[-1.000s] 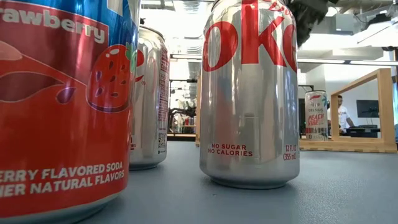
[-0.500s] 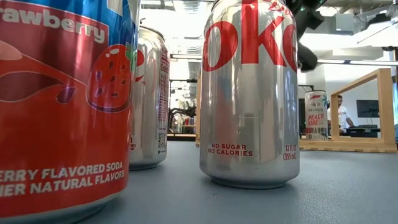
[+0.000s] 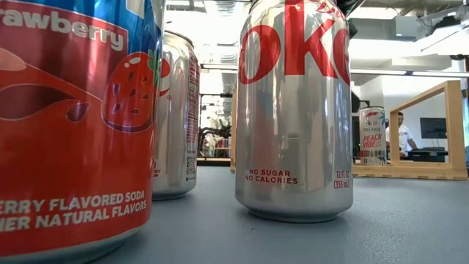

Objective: Place canned beverage on shelf
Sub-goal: Put the top red soda can aligned with the other red soda can on the shelf

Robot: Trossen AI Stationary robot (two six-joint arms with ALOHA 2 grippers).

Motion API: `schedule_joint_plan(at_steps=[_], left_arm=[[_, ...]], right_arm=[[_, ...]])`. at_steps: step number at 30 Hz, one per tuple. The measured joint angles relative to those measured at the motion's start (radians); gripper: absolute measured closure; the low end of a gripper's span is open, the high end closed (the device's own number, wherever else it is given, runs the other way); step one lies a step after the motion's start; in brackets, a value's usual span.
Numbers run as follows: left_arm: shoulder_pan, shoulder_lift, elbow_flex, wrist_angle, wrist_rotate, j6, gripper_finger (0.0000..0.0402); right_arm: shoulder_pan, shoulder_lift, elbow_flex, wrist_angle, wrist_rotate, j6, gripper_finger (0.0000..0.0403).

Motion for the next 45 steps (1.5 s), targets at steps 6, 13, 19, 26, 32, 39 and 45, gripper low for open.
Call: schedule_joint_plan(at_steps=[6,13,19,26,32,39,45], left_arm=[[0.000,0.000,0.000,-0.015,-0.001,-0.007,0.0021],[0.000,0.000,0.000,-0.019,-0.001,-0.006,0.0021],[0.000,0.000,0.000,-0.018,-0.005,-0.004,0.0021],[0.000,0.000,0.000,-0.018,-0.005,-0.004,0.0021],[0.000,0.000,0.000,-0.015,-0.005,-0.003,0.0021],[0.000,0.000,0.000,-0.016,-0.004,0.005,0.0021],[0.000,0.000,0.000,-0.016,-0.004,0.012,0.0021]], right_arm=[[0.001,0.047,0.008,-0.011,0.053,-0.056,0.0132],[0.009,0.050,0.007,-0.020,0.068,0.011,0.0143],[0.015,0.050,-0.009,-0.008,0.105,0.077,0.0187],[0.048,0.031,0.001,-0.051,0.158,0.183,0.0233],[0.121,-0.011,0.036,-0.226,0.243,0.214,0.0241],[0.193,-0.022,0.060,-0.298,0.258,0.350,0.0268],[0.217,-0.023,0.065,-0.332,0.261,0.452,0.0287]])
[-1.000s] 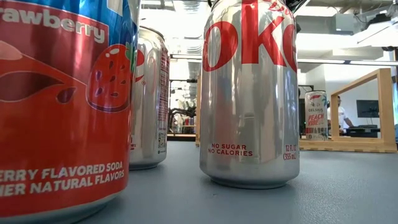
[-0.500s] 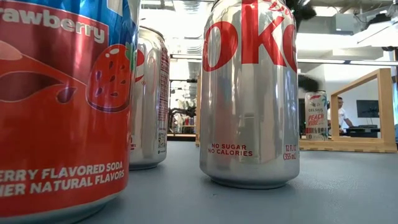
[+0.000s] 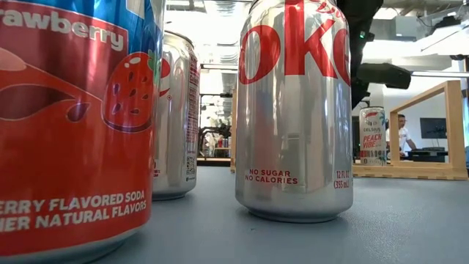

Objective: Place canned beverage on shelf
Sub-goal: Put the top red soda can aligned with the other red soda can on the shelf

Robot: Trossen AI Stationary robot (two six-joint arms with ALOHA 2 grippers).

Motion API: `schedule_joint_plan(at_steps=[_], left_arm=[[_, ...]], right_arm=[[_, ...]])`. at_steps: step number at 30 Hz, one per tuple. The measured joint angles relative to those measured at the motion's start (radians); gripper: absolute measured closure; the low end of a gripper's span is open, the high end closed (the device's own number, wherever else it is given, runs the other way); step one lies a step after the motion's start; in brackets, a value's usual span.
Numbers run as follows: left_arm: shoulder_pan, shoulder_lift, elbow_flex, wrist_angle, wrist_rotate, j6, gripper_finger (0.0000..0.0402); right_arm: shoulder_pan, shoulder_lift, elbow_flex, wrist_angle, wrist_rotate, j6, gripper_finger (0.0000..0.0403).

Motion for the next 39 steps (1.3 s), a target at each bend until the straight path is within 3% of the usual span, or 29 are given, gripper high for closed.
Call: schedule_joint_plan(at_steps=[4,8,14,16,26,34,39], left_arm=[[0.000,0.000,0.000,0.000,0.000,0.000,0.0021],[0.000,0.000,0.000,0.000,0.000,0.000,0.0021],[0.000,0.002,0.000,-0.002,0.000,0.000,0.0021],[0.000,0.007,0.000,-0.006,0.000,0.000,0.0021],[0.000,0.017,0.000,-0.020,0.000,-0.001,0.0021],[0.000,0.026,0.000,-0.024,0.000,-0.003,0.0021],[0.000,0.026,0.000,-0.022,-0.001,-0.004,0.0021]], right_arm=[[-0.001,0.000,0.075,-0.060,0.005,0.066,0.0257],[-0.019,-0.002,0.138,-0.103,0.007,0.068,0.0196],[-0.074,0.010,0.130,-0.118,0.001,0.052,0.0110],[-0.095,0.014,0.110,-0.125,-0.056,0.017,0.0097],[-0.175,0.028,0.023,0.006,-0.211,-0.129,0.0091],[-0.181,0.076,-0.033,0.152,-0.177,-0.223,0.0090],[-0.184,0.106,-0.032,0.143,-0.174,-0.226,0.0099]])
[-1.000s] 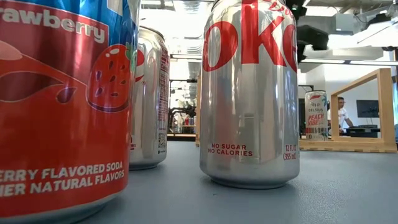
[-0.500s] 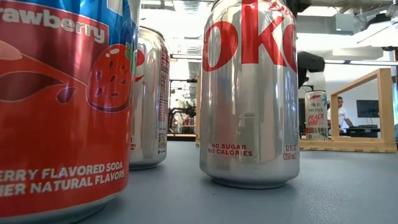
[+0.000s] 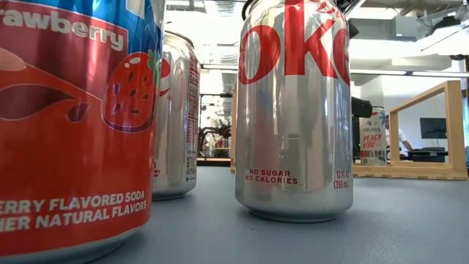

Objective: Place canned beverage on shelf
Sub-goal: Put the top red soda can aligned with the other red soda can on the shelf

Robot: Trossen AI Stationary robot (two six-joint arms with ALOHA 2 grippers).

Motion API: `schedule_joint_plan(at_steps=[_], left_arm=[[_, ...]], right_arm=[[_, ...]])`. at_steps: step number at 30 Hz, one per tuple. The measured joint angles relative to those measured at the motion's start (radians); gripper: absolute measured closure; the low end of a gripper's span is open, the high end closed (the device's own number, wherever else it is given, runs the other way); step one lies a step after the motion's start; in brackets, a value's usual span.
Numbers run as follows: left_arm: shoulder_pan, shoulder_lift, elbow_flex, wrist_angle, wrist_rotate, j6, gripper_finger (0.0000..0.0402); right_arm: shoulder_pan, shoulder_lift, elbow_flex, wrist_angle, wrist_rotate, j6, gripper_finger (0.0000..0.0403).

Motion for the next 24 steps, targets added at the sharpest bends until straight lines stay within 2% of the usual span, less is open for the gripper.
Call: schedule_joint_plan(at_steps=[4,11,15,22,24], left_arm=[[0.000,0.000,0.000,0.000,-0.001,-0.005,0.0021],[0.000,0.000,0.000,0.000,-0.002,-0.013,0.0021],[0.000,0.000,0.000,0.000,-0.003,-0.007,0.0021],[0.000,0.000,0.000,0.000,-0.003,-0.004,0.0021],[0.000,0.000,0.000,0.000,-0.003,-0.004,0.0021]], right_arm=[[0.008,0.027,0.002,-0.011,0.009,0.003,0.0122],[0.063,0.000,-0.004,-0.033,0.179,0.066,0.0173],[0.108,-0.009,-0.007,-0.107,0.260,0.100,0.0180],[0.260,-0.008,-0.009,-0.271,0.515,0.034,0.0178],[0.313,-0.008,-0.009,-0.307,0.626,-0.011,0.0178]])
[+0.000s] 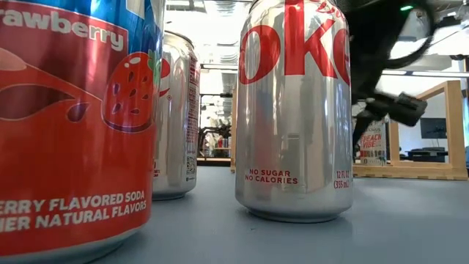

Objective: Place canned beverage on shelf
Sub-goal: Put the top red soda can aligned with the other red soda can on the shelf

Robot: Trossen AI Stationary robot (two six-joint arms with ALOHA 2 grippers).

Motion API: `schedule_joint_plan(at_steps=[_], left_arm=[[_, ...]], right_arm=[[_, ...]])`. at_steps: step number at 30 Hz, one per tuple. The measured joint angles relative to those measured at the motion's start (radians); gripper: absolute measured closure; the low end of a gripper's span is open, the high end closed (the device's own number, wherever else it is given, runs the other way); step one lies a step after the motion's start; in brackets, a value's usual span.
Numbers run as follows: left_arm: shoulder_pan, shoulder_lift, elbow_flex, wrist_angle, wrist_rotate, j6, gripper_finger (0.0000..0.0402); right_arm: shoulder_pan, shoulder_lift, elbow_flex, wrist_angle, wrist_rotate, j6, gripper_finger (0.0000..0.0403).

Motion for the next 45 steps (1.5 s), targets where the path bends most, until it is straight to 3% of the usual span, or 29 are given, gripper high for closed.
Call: schedule_joint_plan(at_steps=[5,11,13,18,26,35,40,45], left_arm=[[0.000,0.000,0.000,0.000,0.000,0.000,0.0021],[0.000,0.000,0.000,0.002,0.000,0.000,0.0021],[0.000,0.000,0.000,0.008,0.000,0.000,0.0021],[0.000,0.000,0.000,0.008,-0.001,0.001,0.0021],[0.000,0.000,0.000,0.032,-0.060,0.027,0.0021],[0.000,0.000,0.000,0.032,-0.060,0.001,0.0021],[0.000,0.000,0.000,0.024,-0.060,-0.021,0.0021],[0.000,0.004,-0.019,0.096,-0.061,-0.009,0.0021]], right_arm=[[0.109,0.012,0.001,-0.053,0.219,-0.130,0.0177],[0.198,0.045,-0.032,-0.023,0.293,-0.312,0.0177],[0.221,0.070,-0.068,-0.019,0.392,-0.371,0.0177],[0.257,0.121,-0.155,-0.020,0.585,-0.375,0.0177],[0.302,0.201,-0.194,0.005,0.611,-0.324,0.0170],[0.309,0.222,-0.134,0.074,0.612,-0.162,0.0144],[0.309,0.222,-0.092,0.090,0.580,-0.165,0.0138],[0.296,0.222,-0.097,0.059,0.578,-0.298,0.0138]])
